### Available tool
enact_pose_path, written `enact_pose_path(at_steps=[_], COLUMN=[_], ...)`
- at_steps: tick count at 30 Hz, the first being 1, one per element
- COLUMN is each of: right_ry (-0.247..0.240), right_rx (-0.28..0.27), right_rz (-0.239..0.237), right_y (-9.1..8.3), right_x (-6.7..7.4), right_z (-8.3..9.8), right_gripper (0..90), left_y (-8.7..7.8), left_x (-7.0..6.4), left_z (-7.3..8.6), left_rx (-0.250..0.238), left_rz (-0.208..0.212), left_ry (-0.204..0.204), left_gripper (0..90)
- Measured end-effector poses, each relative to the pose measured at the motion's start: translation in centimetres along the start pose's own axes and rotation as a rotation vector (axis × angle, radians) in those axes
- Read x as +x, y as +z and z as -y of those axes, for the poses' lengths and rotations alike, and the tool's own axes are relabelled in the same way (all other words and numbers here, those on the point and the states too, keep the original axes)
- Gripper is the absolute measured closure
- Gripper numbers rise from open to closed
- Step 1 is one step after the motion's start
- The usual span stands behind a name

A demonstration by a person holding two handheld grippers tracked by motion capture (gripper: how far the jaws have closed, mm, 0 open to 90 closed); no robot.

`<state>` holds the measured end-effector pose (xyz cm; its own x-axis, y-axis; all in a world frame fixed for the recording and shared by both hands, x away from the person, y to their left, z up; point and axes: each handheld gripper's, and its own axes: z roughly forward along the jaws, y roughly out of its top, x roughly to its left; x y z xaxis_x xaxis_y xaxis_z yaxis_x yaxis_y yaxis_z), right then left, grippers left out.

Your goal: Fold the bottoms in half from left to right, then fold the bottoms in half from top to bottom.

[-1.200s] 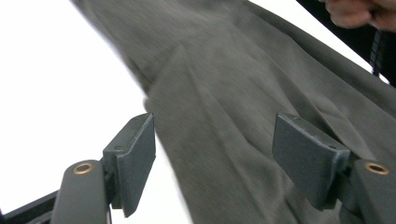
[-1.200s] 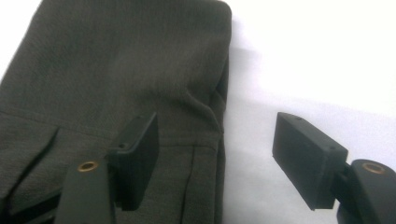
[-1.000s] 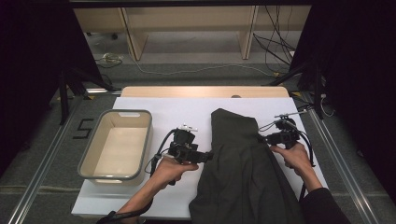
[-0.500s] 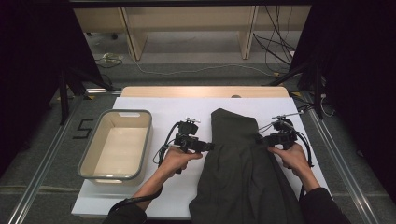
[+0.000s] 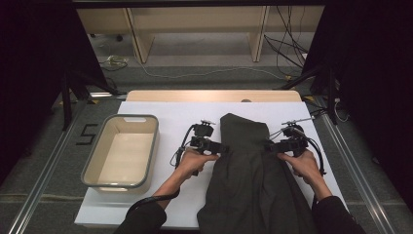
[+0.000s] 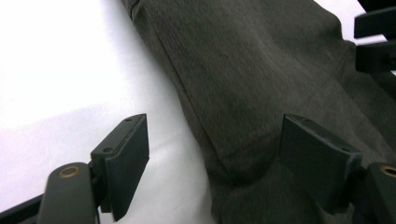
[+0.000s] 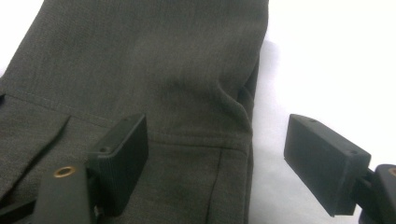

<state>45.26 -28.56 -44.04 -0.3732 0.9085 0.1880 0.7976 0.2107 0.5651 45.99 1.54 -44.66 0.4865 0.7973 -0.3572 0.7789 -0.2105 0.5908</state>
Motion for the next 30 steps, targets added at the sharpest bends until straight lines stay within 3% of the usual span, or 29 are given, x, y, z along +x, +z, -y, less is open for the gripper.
enact_pose_path(at_steps=[4,8,12,15,19,22,25,28,30], right_ry=[-0.004,-0.008,-0.003,-0.009,-0.015,-0.012,0.006,0.032,0.024], right_rx=[0.007,0.001,-0.004,0.003,0.019,0.024,0.015,0.012,0.021], right_rz=[0.008,0.009,0.01,0.018,0.024,0.027,0.026,0.025,0.028], right_y=[0.1,-0.1,-0.2,-0.1,0.1,0.2,0.1,0.3,0.5], right_x=[0.1,0.1,-0.1,-0.2,-0.3,-0.4,-0.7,-1.0,-0.9], right_z=[0.0,0.1,0.1,0.0,0.1,0.0,-0.2,-0.4,-0.7], right_gripper=[22.8,22.9,23.2,23.3,23.5,23.9,25.1,25.9,25.8], left_y=[1.0,1.6,2.5,3.3,3.5,2.8,2.5,2.4,2.3], left_x=[-0.3,-0.3,-0.6,-1.0,-2.0,-2.8,-3.1,-2.6,-2.2], left_z=[-0.3,-0.7,-1.2,-1.6,-2.0,-2.4,-2.4,-2.3,-2.2], left_rx=[0.029,0.025,0.042,0.047,0.054,0.047,0.037,0.03,0.027], left_rz=[-0.022,0.0,0.01,0.035,0.045,0.03,0.02,0.019,0.009], left_ry=[0.016,-0.018,-0.009,-0.028,0.027,0.079,0.115,0.096,0.085], left_gripper=[24.0,23.5,26.3,34.7,62.3,74.1,75.8,75.6,75.5])
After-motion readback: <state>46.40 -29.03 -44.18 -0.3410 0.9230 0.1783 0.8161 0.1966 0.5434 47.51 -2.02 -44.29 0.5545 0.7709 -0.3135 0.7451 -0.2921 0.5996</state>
